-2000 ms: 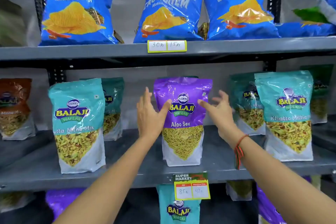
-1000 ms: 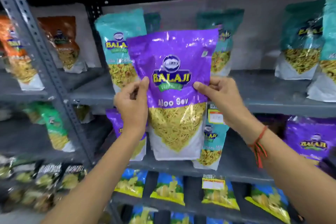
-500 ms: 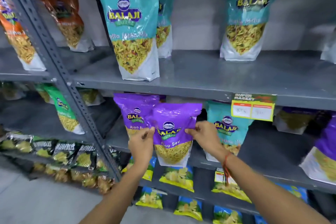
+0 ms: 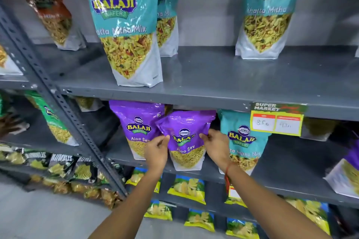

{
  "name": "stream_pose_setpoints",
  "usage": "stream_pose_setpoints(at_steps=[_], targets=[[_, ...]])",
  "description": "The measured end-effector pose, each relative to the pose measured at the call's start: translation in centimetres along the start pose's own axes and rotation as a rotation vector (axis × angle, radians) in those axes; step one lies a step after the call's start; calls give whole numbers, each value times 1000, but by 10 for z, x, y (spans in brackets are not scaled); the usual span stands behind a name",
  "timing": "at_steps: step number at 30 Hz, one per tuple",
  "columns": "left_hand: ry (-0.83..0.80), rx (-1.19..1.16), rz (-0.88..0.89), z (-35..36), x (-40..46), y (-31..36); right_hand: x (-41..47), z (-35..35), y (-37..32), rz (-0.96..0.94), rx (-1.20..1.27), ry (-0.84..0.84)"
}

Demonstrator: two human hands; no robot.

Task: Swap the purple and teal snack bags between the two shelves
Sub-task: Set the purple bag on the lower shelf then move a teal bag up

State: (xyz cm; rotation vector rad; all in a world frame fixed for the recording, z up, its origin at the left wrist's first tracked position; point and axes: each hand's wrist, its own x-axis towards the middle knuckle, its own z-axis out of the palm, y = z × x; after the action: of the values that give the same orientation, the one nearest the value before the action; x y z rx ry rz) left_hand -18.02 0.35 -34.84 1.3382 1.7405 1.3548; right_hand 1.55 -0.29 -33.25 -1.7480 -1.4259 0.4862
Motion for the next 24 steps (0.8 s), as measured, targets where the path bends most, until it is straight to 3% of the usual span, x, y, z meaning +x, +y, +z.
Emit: stream_pose_setpoints(at_steps=[5,9,12,14,16,20,24], targets=[[16,-154,-133,5,-16,19,-15,-12,1,-24,169,-31],[139,-222,83,27,-48,49,-33,-49,9,-17,253,181],[-31,-201,188,58,-71,65,-39,-85,30,45,275,475],[-172,-77,239,80,-77,65,-39,-105,52,128,314,564],[-277,43,225,100,-79,64,-36,-120,73,178,307,505],[-355,235,291,126,-77,60,-32,-124,98,164,322,141],[-266,200,293,129,-72,57,-30,-122,117,59,112,209]])
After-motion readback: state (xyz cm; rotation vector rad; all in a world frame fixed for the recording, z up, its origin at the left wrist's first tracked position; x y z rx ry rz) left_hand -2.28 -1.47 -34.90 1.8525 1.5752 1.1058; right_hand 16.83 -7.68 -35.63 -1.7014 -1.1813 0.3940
